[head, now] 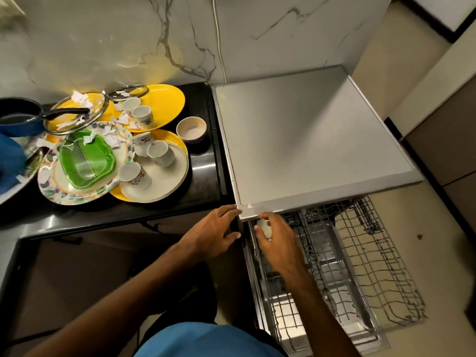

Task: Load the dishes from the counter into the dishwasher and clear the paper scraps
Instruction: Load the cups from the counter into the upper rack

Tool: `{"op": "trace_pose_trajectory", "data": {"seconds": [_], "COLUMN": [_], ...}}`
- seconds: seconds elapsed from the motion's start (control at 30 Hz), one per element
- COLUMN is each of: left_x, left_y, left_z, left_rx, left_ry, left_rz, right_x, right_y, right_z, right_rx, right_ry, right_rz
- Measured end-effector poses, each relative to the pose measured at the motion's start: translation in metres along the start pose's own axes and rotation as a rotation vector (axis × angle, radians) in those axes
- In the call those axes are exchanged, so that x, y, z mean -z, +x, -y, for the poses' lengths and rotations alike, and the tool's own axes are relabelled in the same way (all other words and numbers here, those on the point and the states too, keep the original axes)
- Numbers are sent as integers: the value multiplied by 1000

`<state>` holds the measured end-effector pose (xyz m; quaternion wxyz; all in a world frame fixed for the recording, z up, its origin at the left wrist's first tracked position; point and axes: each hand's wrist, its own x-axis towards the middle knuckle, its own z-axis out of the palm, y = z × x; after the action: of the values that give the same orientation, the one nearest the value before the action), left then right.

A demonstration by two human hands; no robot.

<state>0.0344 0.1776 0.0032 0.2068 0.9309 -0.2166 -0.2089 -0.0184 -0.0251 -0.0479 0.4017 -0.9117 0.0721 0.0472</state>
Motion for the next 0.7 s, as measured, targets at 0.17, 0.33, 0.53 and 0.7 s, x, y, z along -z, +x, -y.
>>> {"op": "trace_pose_trajectory", "data": {"seconds": [0.17,0.33,0.53,0.7], "left_x": [23,48,82,101], "left_y": [-13,-22,-23,-20], "left_z": [30,68,116,148], "left_rx": [46,85,98,100], "left_ry": [-42,-77,-118,-123], "left_rz": [-87,-145,-254,-271], "right_x": [-16,-40,-65,-81], "right_y": [17,41,68,87], "right_z": [40,89,141,164], "right_rx": [80,116,144,133], "right_ry": [16,27,29,21], "right_rz": [136,167,157,132]}}
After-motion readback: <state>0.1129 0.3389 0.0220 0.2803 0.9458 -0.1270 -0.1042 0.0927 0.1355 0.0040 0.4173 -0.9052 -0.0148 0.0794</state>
